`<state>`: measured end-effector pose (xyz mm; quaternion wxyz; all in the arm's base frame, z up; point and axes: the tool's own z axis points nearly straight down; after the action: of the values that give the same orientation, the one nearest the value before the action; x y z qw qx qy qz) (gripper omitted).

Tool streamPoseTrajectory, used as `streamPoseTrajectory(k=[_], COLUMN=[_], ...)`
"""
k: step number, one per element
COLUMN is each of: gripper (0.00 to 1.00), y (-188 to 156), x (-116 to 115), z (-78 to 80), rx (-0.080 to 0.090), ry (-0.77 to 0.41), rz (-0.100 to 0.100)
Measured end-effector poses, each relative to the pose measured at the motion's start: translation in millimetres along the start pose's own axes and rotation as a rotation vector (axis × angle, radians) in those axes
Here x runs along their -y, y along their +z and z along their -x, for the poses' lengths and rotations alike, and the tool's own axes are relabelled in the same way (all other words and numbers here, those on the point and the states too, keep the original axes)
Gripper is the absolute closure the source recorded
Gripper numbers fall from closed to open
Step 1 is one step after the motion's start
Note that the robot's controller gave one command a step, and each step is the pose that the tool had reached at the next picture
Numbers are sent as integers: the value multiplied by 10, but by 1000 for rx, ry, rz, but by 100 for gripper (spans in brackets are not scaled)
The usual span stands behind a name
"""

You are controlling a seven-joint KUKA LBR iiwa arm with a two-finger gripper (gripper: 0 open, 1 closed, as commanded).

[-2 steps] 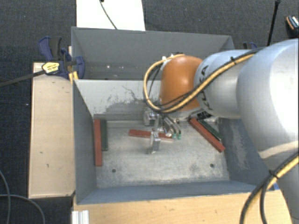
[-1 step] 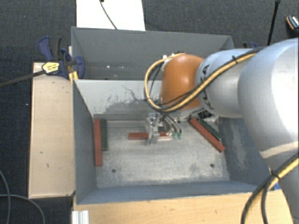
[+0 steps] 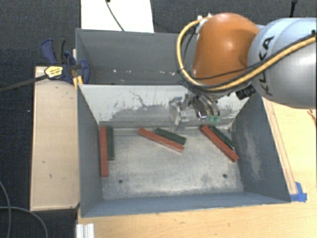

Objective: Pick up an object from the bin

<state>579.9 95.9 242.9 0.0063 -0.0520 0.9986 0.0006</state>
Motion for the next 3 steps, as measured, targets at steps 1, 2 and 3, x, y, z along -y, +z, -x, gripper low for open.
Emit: streamPoseTrajectory(k=[1, 2, 3], gripper=[0, 0, 0], y=[53, 1213, 1746], x=[1, 139, 291], z=[-14, -88, 25], rx=[-9, -18, -14], ry=[0, -96, -1], rz=[0, 0, 0])
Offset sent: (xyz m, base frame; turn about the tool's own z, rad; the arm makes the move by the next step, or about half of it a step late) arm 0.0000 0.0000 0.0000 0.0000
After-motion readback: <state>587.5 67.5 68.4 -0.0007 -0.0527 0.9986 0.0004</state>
